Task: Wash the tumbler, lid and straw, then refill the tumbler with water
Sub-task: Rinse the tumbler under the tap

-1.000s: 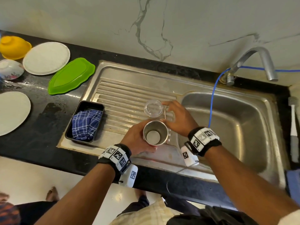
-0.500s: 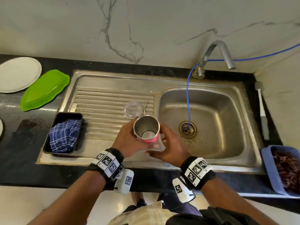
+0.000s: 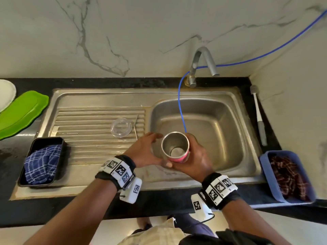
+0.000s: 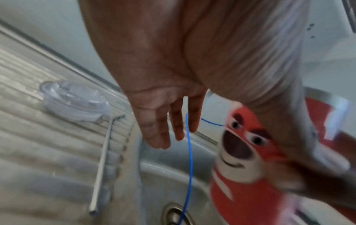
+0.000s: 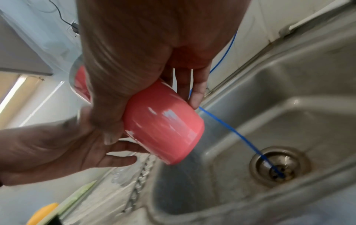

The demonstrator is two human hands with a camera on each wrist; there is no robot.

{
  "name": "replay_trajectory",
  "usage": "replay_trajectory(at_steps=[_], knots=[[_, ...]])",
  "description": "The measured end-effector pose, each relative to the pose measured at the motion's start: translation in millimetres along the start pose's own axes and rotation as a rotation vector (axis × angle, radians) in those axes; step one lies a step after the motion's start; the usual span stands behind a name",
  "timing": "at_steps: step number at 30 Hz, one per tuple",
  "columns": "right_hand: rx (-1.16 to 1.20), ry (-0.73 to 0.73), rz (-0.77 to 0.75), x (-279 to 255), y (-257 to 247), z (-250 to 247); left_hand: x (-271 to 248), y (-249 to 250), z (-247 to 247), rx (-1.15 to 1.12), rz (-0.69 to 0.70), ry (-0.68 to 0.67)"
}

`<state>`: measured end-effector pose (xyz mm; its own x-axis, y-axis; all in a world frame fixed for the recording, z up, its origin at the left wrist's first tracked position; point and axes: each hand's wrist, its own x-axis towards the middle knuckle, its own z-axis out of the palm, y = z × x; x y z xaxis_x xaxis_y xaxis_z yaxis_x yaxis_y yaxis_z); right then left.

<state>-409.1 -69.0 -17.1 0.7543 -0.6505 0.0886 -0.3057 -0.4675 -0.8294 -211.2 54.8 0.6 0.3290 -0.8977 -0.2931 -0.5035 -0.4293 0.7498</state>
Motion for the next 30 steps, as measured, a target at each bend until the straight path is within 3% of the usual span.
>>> replay_trajectory(at_steps=[6,11,14,23,30], knots=[[-0.081,0.051,0.168,0.1,32.0,-45.2,36.4,-8.4,-6.3,0.451,-0.075,-0.035],[-0.230,0.057,0.233,11.6,57.8,-79.3,51.2,-10.8,10.9,0.703,-0.184,-0.042],[-0.324,0.031,0.345,23.7,78.1,-92.9,54.1,-11.7,19.8,0.848,-0.208,-0.032],[-0.366,-0.158,0.581,52.6,129.0,-114.4,58.3,-2.0,14.9,0.903,-0.298,-0.034],[-0.456,-0.259,0.618,70.9,140.6,-116.6,65.6,2.8,13.2,0.938,-0.317,-0.008]])
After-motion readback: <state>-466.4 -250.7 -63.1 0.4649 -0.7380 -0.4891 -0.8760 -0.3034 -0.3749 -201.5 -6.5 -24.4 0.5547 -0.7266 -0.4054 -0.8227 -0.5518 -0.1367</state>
